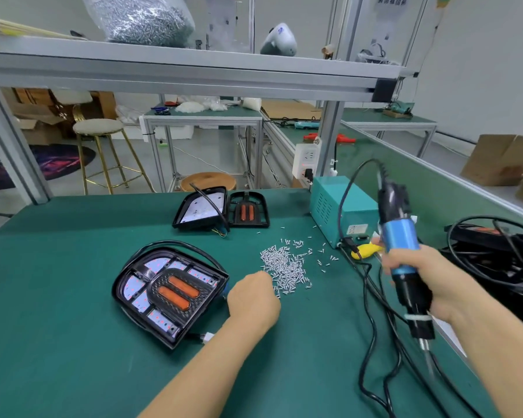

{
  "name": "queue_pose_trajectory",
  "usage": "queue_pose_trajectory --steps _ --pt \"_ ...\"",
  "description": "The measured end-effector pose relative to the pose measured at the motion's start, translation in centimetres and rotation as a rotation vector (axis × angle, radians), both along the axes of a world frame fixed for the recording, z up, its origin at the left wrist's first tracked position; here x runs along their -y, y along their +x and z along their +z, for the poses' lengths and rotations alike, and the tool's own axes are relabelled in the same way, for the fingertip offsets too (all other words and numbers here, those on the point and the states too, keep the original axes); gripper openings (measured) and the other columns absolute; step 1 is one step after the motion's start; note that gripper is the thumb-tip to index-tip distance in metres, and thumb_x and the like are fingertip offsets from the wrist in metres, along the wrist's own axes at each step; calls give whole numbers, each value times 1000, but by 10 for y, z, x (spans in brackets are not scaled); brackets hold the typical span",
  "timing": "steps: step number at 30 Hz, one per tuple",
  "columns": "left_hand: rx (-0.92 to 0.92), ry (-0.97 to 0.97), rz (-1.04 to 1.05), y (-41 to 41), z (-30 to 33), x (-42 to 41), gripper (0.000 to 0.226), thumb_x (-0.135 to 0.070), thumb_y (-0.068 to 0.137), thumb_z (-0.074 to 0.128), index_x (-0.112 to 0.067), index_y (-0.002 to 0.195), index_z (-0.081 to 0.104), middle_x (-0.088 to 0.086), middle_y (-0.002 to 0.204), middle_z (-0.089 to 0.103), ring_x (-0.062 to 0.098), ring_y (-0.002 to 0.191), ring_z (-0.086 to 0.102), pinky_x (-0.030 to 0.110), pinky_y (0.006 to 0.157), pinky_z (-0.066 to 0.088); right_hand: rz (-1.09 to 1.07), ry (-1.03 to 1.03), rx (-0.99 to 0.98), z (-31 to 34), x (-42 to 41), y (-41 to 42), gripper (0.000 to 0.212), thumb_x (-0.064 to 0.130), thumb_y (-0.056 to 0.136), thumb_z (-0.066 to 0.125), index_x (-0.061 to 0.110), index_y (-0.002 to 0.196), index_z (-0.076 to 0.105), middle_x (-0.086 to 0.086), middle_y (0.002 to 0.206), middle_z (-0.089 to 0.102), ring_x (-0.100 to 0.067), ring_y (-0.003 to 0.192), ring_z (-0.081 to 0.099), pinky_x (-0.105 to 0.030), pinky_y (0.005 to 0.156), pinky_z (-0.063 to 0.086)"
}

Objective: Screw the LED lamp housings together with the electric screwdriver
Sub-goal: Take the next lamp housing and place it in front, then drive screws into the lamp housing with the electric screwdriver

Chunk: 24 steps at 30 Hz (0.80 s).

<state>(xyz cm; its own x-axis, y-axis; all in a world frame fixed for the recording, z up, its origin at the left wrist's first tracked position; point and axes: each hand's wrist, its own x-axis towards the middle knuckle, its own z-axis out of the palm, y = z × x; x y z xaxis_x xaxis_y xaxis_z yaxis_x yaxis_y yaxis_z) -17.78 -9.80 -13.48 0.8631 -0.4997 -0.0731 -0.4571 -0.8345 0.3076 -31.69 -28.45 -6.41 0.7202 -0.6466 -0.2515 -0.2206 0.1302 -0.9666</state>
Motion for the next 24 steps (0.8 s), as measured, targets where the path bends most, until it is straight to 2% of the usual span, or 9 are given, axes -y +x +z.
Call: queue_pose_trajectory --steps 3,7,11,14,17,21,24 --pt "36 51 -69 -2 -3 -2 11 -8 91 47 -9 95 57 12 112 60 31 104 57 34 71 38 37 247 264 14 -5 6 34 5 64 61 13 97 66 -1 63 47 -12 50 42 -20 43 44" --pt "77 -57 -72 -4 -10 -9 17 -7 95 39 -7 104 53 10 114 53 28 106 52 34 78 38 57 358 418 21 -20 15 23 11 66 65 17 88 61 1 65 52 -12 54 50 -20 50 49" --pt "95 -185 -104 0 -15 -20 15 -10 98 37 -12 102 52 5 109 55 24 102 50 33 82 41 37 340 468 15 -38 27 24 3 73 61 18 92 58 2 67 53 -9 53 52 -19 51 48" --pt "37 -311 -81 4 -17 -28 17 -10 96 41 -16 103 55 0 106 58 20 102 51 31 86 40 2 279 548 10 -46 32 30 -3 80 56 19 100 60 0 65 51 -10 52 51 -20 51 47" --pt "-12 -333 -107 6 -20 -35 29 -6 92 45 -22 108 62 -3 106 56 17 102 53 24 85 39 7 231 639 11 -50 33 37 4 68 62 20 101 60 2 64 52 -10 54 51 -20 53 47" --pt "1 -318 -197 7 -20 -37 25 -15 90 57 -31 105 68 -8 105 55 14 101 52 26 85 41 41 243 690 12 -53 32 28 15 71 63 19 98 60 3 67 51 -10 58 50 -20 55 46" --pt "31 -309 -221 8 -18 -35 20 -24 90 60 -34 104 70 -10 105 55 13 101 52 27 81 41 50 230 675 11 -57 30 28 15 71 64 19 98 60 4 68 52 -10 60 50 -20 57 46"
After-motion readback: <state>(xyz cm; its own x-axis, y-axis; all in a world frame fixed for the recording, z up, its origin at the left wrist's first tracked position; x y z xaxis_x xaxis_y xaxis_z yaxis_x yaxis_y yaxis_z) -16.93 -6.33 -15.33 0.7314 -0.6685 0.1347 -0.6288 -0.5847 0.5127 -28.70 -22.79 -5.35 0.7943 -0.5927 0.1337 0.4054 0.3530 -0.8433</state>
